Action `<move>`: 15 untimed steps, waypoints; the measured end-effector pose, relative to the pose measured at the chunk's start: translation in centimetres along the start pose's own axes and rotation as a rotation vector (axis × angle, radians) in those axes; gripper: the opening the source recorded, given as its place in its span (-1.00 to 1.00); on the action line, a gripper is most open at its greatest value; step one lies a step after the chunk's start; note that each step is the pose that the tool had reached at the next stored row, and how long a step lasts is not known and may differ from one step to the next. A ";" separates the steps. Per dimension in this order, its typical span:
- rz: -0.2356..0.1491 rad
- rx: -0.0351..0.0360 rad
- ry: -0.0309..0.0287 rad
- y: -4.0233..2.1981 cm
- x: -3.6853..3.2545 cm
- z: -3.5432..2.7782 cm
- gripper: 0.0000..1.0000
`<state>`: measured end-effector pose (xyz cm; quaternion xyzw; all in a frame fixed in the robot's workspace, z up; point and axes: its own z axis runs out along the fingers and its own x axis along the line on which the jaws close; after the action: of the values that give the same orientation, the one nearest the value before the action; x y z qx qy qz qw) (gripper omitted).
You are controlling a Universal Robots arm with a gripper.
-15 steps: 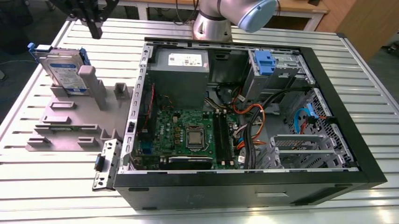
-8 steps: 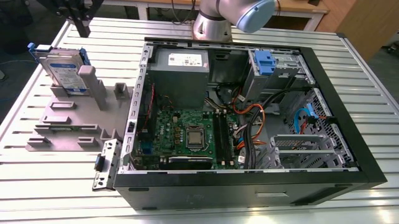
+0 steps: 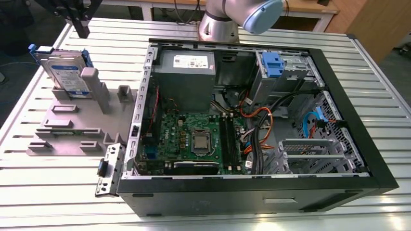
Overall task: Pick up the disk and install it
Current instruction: 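Reach for the disk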
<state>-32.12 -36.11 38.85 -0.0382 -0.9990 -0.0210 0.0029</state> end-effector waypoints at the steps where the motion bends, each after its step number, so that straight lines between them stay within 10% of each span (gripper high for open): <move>1: 0.000 0.0000 0.0000 0.00 0.00 0.00 -0.79; 9: 0.000 0.0000 -0.0001 0.07 0.09 0.01 -0.79; 15: 0.000 0.0004 -0.0004 0.53 2.16 0.09 -0.79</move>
<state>-34.23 -35.41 38.80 -0.0382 -0.9990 -0.0208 0.0028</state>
